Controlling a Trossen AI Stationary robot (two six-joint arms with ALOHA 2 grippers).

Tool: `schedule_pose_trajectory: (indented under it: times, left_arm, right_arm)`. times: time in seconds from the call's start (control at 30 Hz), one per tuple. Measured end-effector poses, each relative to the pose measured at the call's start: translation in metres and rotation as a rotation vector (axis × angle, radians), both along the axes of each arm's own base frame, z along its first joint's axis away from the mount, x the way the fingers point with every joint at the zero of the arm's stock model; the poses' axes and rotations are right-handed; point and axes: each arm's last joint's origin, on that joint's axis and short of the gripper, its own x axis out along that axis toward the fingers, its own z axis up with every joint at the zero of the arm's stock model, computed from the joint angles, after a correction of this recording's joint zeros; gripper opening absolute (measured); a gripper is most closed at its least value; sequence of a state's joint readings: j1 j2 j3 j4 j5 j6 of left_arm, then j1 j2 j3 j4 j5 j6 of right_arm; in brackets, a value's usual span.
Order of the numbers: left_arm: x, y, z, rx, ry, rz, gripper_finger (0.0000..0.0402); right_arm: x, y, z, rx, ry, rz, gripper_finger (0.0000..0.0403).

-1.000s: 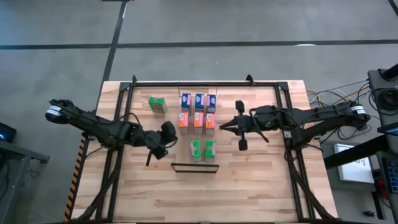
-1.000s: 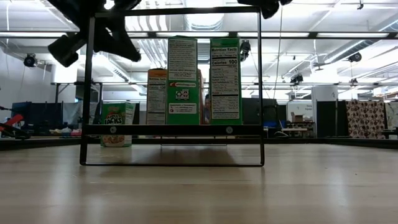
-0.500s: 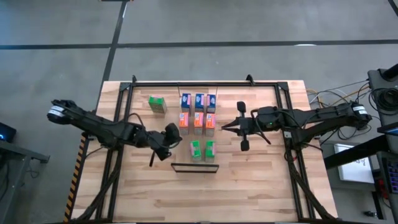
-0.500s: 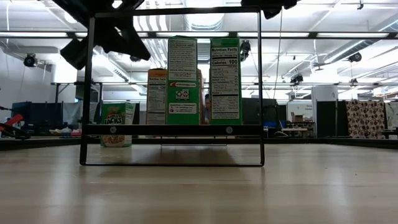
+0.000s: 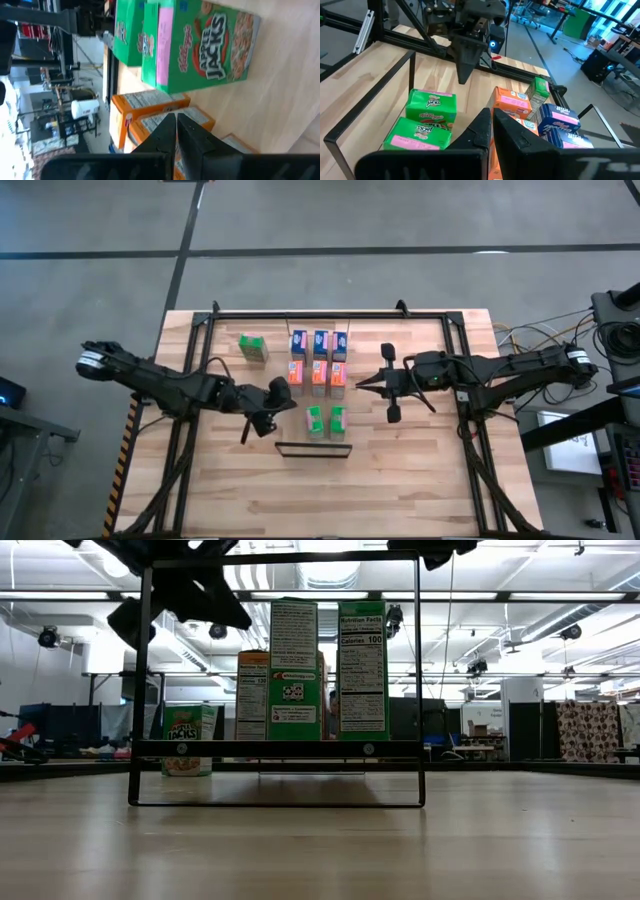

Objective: Stack cereal on shelf
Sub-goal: Put the bottom green cereal box on the shelf aligned with the other green cereal box

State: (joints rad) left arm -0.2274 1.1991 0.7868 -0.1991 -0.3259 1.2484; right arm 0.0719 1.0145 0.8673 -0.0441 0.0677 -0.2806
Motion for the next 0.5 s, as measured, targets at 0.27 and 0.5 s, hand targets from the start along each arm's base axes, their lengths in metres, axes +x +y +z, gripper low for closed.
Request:
schedule_pose_trajectory:
  times: [0.27, 0.5]
  left_arm:
    - [0.0055, 0.0079, -0.0031, -0.02, 0.01, -0.03, 0.0]
    - [0.0069, 0.0076, -0.0028, -0.03, 0.004, -0.066, 0.0]
  right_arm:
    - [-0.0001, 0.0, -0.0002, 0.002, 0.002, -0.001, 0.0008]
    - [-0.0001, -0.0001, -0.0003, 0.004, 0.003, -0.004, 0.0009]
